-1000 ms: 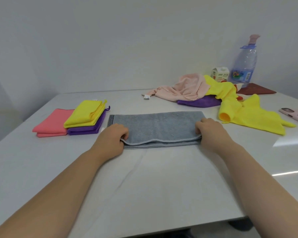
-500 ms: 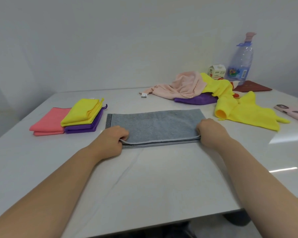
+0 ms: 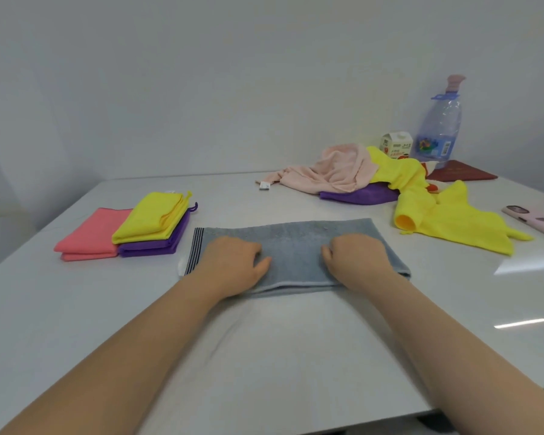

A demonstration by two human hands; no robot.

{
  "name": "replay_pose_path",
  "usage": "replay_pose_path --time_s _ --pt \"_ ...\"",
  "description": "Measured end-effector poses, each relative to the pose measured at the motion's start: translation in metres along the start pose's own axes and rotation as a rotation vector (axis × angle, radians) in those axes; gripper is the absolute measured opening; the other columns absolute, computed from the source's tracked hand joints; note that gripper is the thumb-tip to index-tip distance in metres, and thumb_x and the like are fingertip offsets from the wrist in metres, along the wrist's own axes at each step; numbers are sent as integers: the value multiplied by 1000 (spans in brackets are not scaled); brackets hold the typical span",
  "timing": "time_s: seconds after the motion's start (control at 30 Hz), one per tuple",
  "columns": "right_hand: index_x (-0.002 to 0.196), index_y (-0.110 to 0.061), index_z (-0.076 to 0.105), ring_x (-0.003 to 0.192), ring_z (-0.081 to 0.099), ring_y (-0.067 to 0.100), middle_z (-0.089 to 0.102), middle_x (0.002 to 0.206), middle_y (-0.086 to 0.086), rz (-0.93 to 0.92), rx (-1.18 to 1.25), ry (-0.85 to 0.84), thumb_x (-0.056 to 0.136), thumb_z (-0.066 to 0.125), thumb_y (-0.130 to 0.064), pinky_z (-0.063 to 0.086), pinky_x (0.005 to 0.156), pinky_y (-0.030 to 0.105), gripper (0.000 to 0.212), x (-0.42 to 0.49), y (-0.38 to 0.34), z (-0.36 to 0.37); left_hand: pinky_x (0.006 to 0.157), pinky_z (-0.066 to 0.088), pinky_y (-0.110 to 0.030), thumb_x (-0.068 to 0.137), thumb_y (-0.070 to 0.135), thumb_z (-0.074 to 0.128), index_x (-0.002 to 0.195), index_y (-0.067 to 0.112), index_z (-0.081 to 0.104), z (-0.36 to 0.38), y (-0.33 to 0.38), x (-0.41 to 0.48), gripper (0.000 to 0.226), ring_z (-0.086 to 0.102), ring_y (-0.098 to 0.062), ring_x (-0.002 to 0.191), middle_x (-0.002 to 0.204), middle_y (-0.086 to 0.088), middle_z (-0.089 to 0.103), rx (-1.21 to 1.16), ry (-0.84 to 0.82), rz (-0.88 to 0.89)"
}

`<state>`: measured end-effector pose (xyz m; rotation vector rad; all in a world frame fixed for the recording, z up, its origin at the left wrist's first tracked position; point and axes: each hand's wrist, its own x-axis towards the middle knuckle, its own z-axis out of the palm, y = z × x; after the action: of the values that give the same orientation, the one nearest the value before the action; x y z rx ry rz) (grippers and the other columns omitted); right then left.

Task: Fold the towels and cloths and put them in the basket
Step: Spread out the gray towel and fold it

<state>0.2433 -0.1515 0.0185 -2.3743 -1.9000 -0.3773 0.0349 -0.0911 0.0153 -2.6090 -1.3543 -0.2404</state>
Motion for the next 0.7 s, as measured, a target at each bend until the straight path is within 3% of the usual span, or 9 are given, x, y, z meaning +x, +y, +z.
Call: replay_pose_path --time_s 0.07,0.17,0.23,0.27,0.33,0.43,0.7 --pt "72 -14 47 83 56 25 64 95 7 47 -11 38 100 31 -29 33 61 28 35 2 -3 -6 69 42 -30 97 45 33 91 19 63 -13 2 5 40 59 -23 86 91 -3 67 -47 5 -22" --pt "92 -12 49 92 54 26 60 108 9 10 64 109 98 34 -20 34 62 30 18 12 -15 -7 81 45 -34 99 33 32 111 18 61 -13 7 21 35 55 -25 103 113 -4 63 -161 21 -28" --pt "127 -11 45 118 46 28 49 132 11 -110 157 54 100 31 -25 39 88 37 33 20 -26 4 103 36 -44 101 34 28 136 20 44 1 13 30 42 39 -26 129 141 -5 45 -155 -77 23" --pt "140 -13 35 130 37 29 39 144 10 -142 196 -26 101 29 -29 32 103 41 43 22 -31 11 112 25 -48 101 38 25 146 22 31 10 16 32 48 25 -25 140 153 -4 30 -147 -150 33" --pt "150 -19 20 143 18 25 19 157 6 -139 221 -188 101 22 -38 13 116 47 52 25 -37 24 117 5 -51 101 47 18 152 29 9 24 20 32 55 3 -20 147 160 3 5 -175 -263 -2" --pt "152 -24 13 147 6 20 8 160 1 -106 233 -243 100 16 -46 1 116 51 56 26 -32 32 116 -3 -52 98 56 16 151 33 2 31 14 28 60 -3 -19 147 160 7 -2 -192 -278 -77" --pt "152 -25 7 147 0 19 0 160 -1 21 214 -289 97 12 -56 -1 116 53 64 25 -1 33 117 -4 -49 95 61 10 152 30 0 30 -16 19 65 -2 -21 147 160 3 -1 -117 -301 -191"
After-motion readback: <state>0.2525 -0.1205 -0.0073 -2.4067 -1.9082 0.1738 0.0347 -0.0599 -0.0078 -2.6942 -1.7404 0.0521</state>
